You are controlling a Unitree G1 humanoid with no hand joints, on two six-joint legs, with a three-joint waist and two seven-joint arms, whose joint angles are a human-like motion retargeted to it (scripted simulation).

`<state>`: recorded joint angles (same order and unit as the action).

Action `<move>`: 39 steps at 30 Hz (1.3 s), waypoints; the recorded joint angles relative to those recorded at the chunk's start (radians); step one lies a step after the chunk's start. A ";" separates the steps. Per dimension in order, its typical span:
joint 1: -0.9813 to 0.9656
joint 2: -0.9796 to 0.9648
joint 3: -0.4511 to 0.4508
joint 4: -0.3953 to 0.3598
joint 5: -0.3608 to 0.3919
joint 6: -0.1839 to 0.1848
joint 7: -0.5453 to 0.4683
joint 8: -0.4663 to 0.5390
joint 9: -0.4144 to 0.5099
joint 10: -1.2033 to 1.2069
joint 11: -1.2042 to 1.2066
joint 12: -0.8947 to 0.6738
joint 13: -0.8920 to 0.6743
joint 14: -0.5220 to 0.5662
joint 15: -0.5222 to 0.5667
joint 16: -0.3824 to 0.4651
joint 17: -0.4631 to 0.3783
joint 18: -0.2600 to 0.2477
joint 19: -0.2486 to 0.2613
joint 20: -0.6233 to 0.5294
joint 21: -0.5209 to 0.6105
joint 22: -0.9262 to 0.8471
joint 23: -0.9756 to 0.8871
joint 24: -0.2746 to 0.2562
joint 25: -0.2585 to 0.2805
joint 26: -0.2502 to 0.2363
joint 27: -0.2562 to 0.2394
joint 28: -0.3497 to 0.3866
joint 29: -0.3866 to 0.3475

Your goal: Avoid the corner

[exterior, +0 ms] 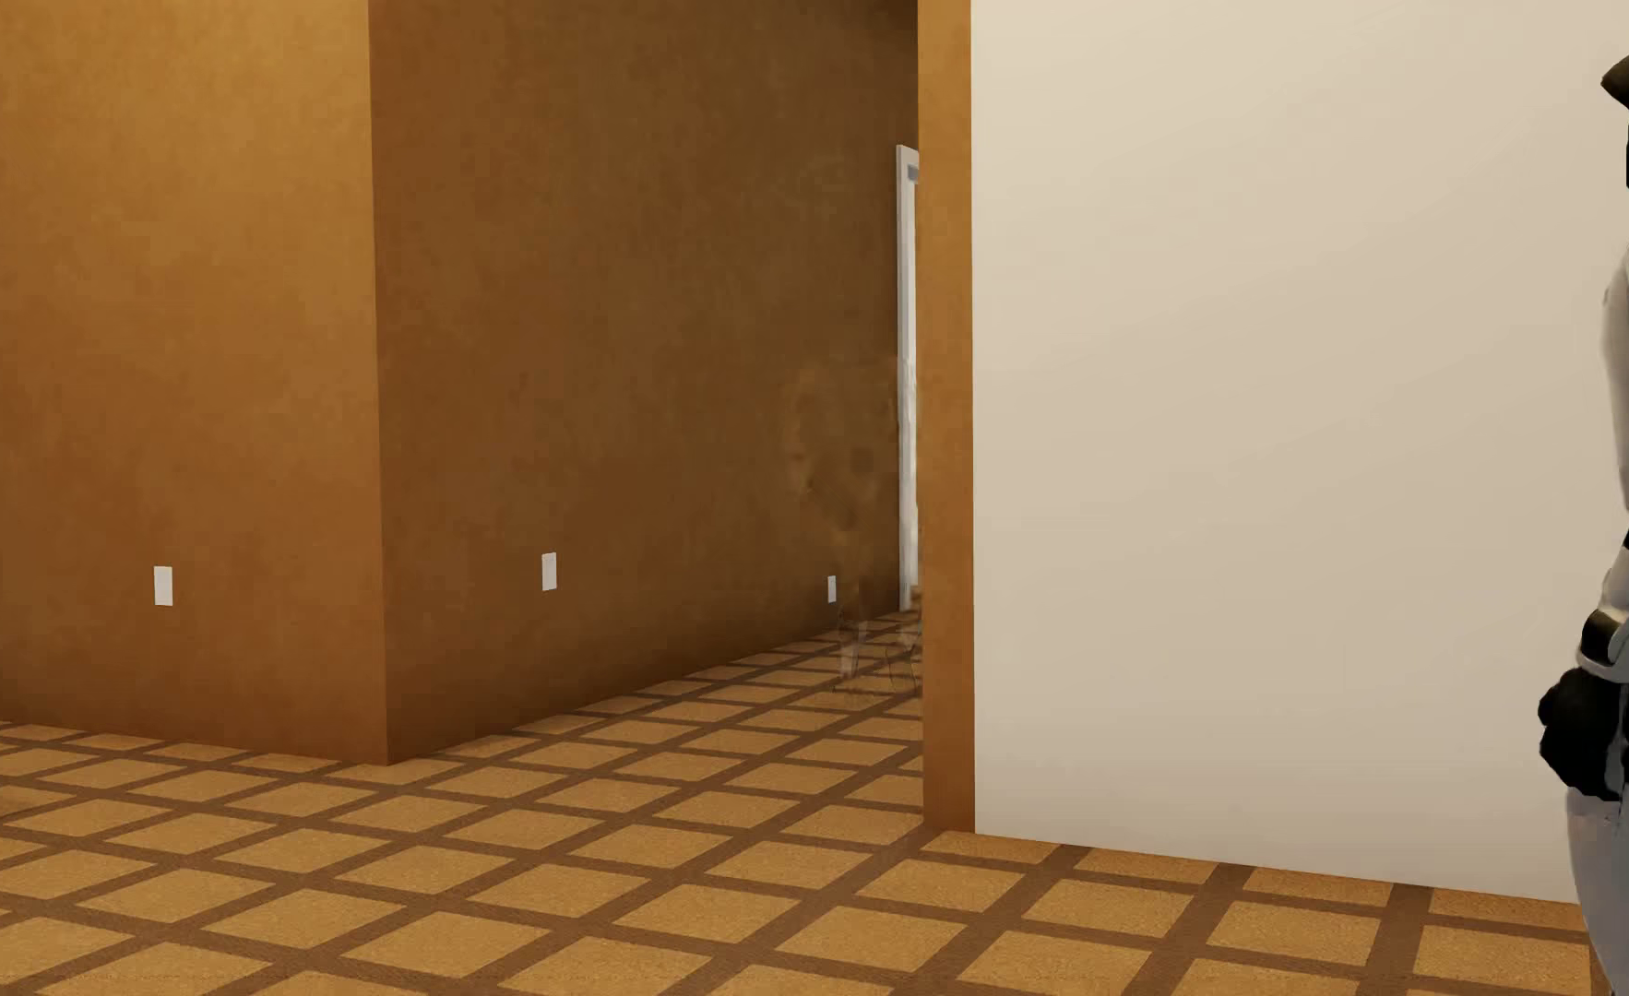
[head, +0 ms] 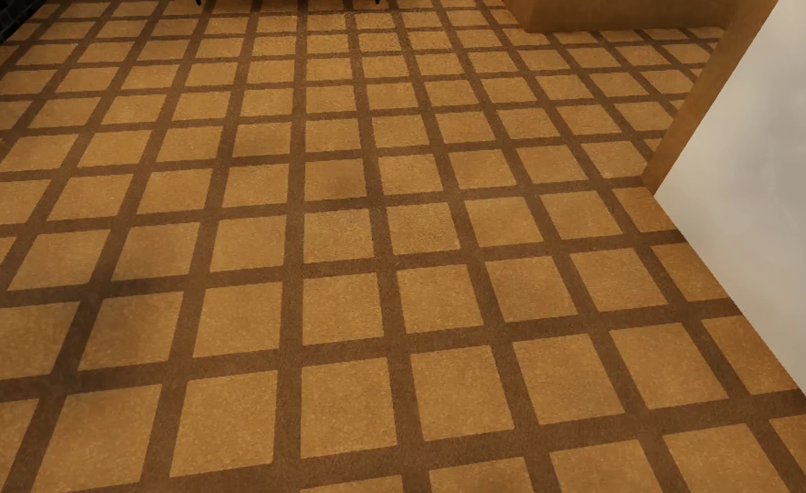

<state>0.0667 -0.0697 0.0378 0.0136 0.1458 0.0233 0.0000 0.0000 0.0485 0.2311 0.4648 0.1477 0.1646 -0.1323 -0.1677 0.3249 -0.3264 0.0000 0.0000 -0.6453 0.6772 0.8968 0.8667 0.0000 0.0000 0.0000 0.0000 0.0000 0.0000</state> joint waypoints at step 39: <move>0.040 -0.283 -0.158 0.124 0.074 0.141 0.000 0.000 0.076 1.034 0.232 0.078 0.141 0.154 0.329 -0.022 -0.046 0.000 0.000 0.177 0.079 -0.024 0.059 0.000 0.000 0.000 0.000 0.000 0.000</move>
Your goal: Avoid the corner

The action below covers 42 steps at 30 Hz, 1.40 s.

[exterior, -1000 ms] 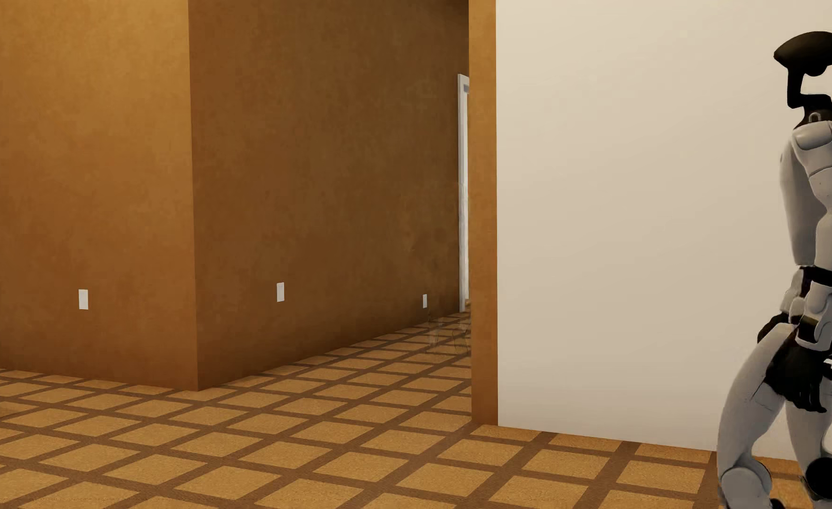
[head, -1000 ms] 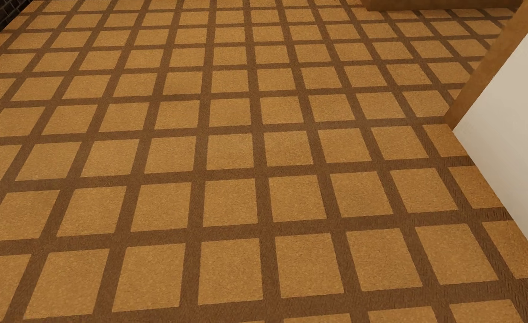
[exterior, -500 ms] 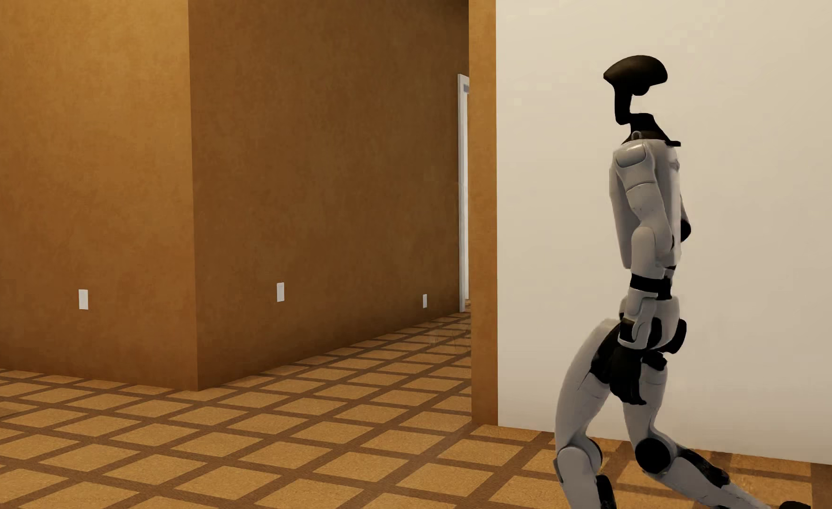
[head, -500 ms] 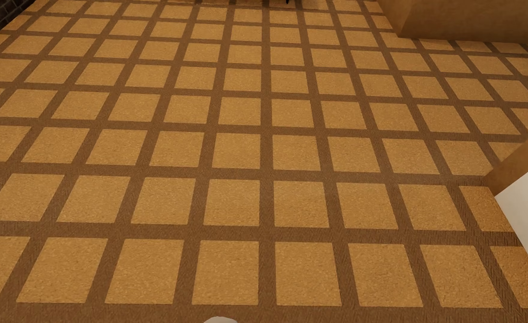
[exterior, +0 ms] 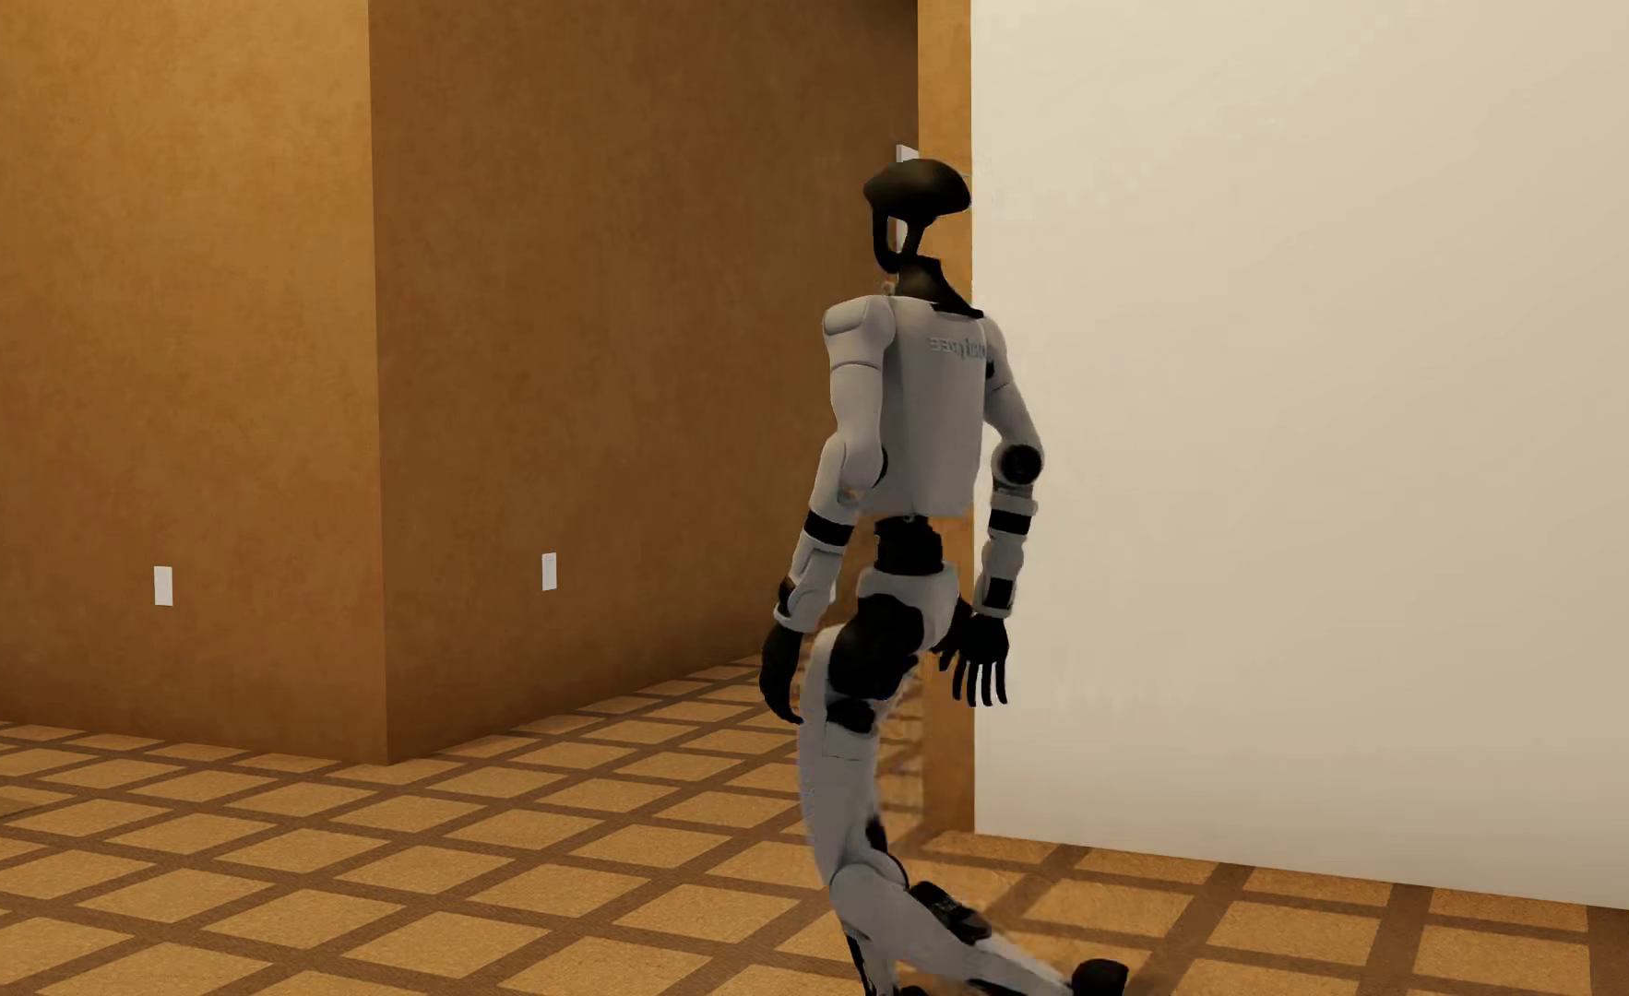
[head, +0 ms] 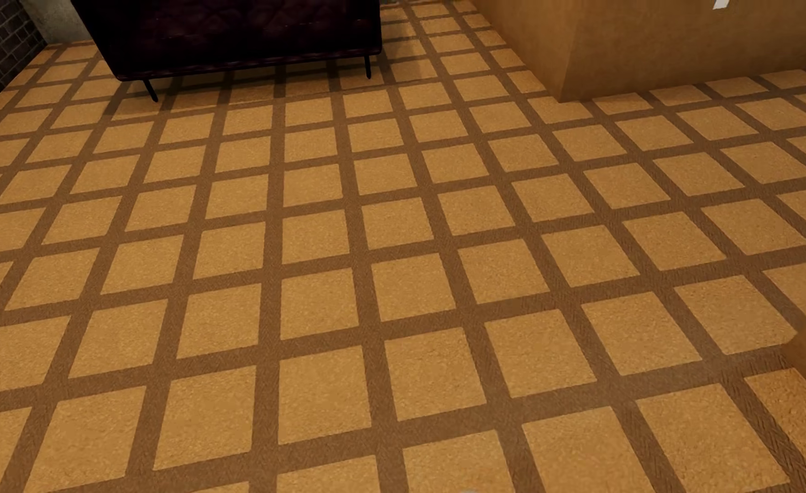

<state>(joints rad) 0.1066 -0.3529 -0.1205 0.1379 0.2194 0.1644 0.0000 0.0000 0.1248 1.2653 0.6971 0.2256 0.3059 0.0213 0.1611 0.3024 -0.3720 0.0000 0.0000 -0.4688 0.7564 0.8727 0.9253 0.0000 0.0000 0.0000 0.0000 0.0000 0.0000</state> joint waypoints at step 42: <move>-0.262 0.303 0.354 0.063 -0.083 -0.257 0.000 0.000 0.009 -0.575 0.213 0.136 -0.149 -0.087 -0.024 0.104 -0.002 0.000 0.000 0.075 -0.189 0.109 -0.179 0.000 0.000 0.000 0.000 0.000 0.000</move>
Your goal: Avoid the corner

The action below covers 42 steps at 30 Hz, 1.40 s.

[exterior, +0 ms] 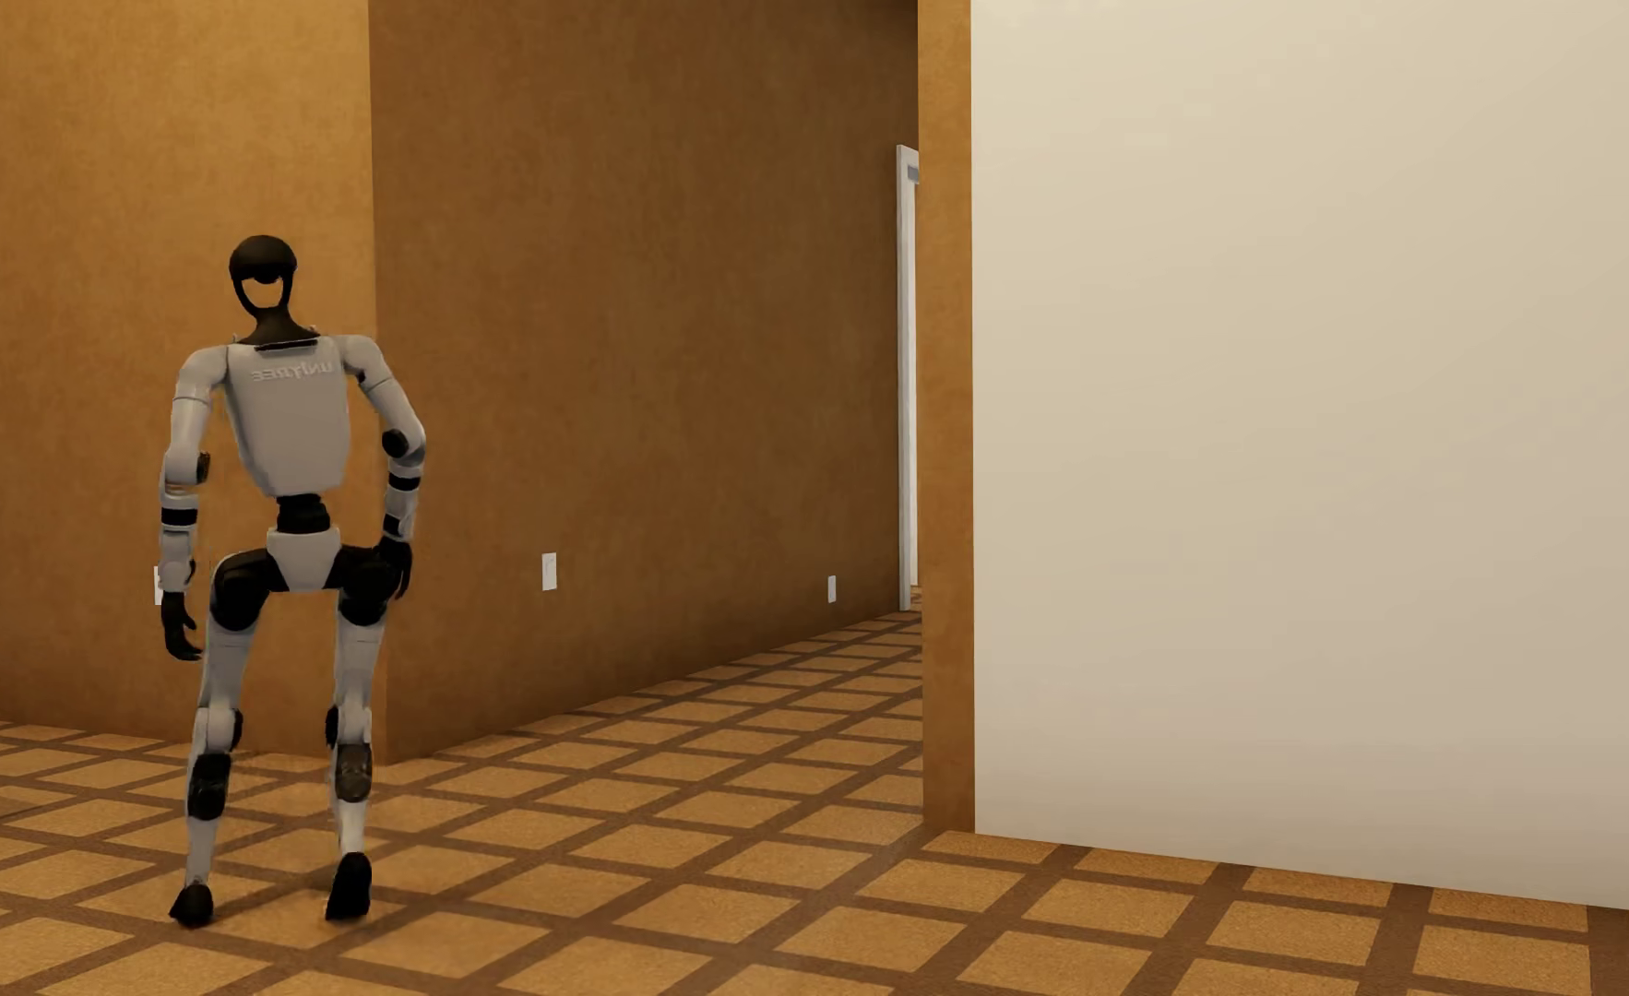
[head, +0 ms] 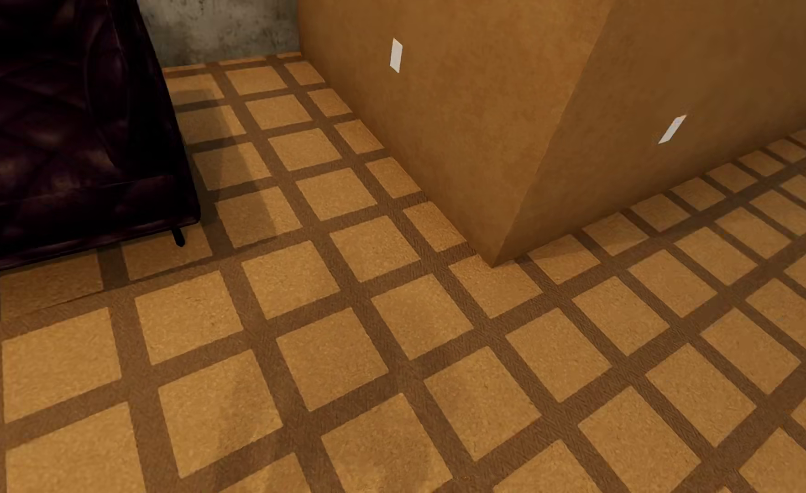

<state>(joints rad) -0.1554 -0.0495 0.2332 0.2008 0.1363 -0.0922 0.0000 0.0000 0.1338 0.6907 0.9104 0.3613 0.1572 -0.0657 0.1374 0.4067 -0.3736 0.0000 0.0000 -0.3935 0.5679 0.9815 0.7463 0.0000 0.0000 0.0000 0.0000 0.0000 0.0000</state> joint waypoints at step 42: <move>0.450 -0.388 -0.391 -0.163 -0.098 0.166 0.000 0.000 -0.043 -0.183 -0.428 -0.178 0.292 -0.307 -0.485 -0.030 -0.007 0.000 0.000 0.095 0.235 -0.557 0.245 0.000 0.000 0.000 0.000 0.000 0.000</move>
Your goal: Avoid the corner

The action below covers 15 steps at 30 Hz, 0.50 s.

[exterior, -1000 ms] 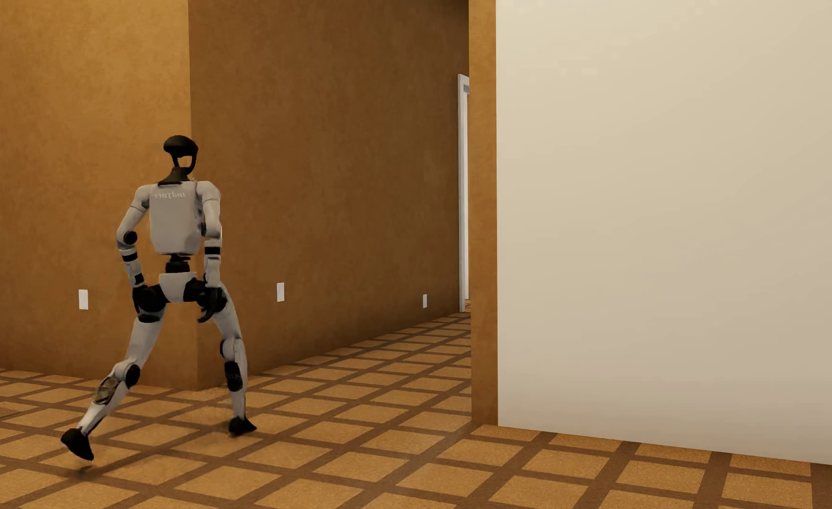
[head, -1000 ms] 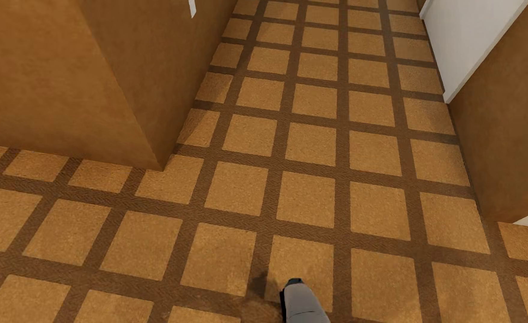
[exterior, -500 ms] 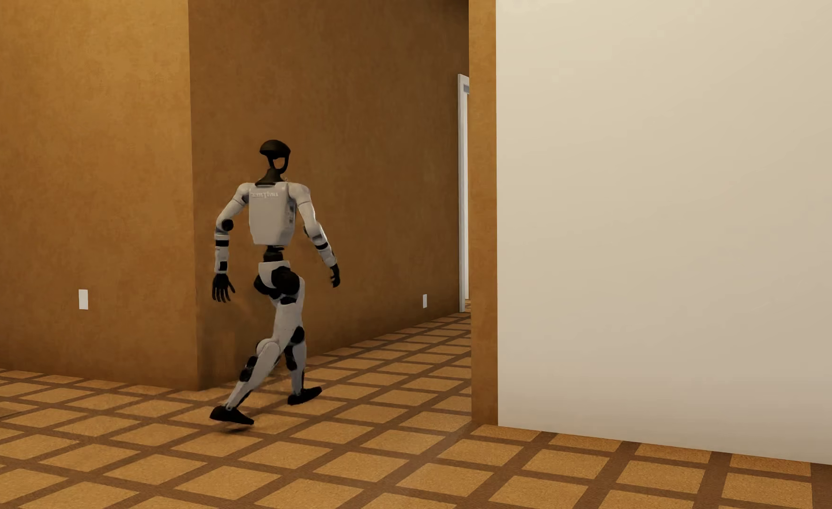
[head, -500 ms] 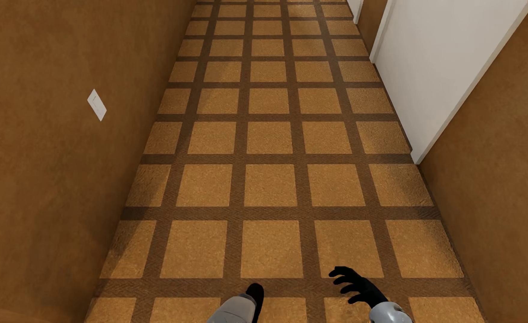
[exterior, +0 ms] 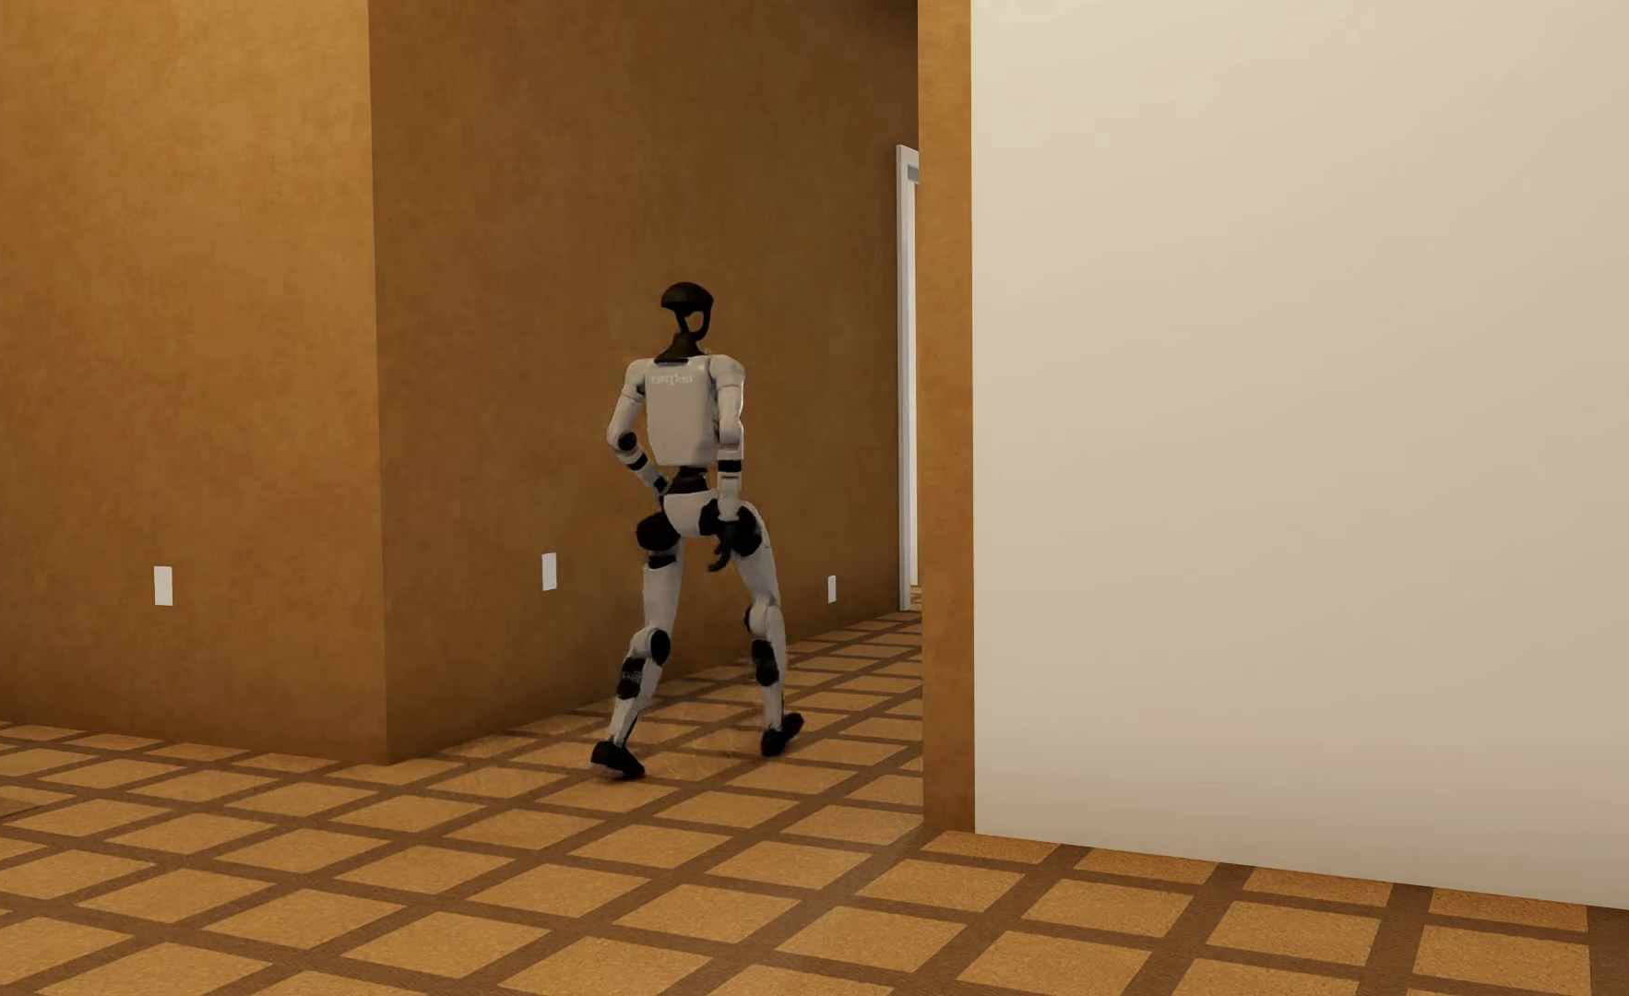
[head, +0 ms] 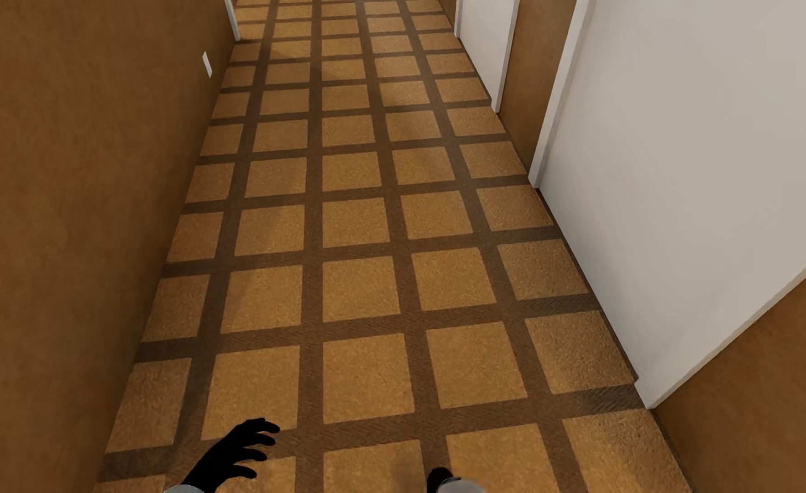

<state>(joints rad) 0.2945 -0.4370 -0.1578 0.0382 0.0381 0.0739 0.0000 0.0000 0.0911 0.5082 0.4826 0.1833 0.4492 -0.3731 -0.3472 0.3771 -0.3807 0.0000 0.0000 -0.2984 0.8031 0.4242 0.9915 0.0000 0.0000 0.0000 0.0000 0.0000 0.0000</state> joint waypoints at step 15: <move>-0.638 0.705 0.440 0.123 0.089 -0.019 0.000 0.000 -0.028 0.049 -0.051 0.306 -0.390 0.700 0.020 -0.017 -0.046 0.000 0.000 -0.210 -0.387 0.571 -0.392 0.000 0.000 0.000 0.000 0.000 0.000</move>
<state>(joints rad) -0.3436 0.2677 0.2819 0.1613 0.1270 0.0547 0.0000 0.0000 0.0629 0.5575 0.4317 0.4890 0.0588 0.3266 -0.3270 0.3602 -0.4270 0.0000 0.0000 -0.5085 0.4165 0.9952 0.5996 0.0000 0.0000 0.0000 0.0000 0.0000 0.0000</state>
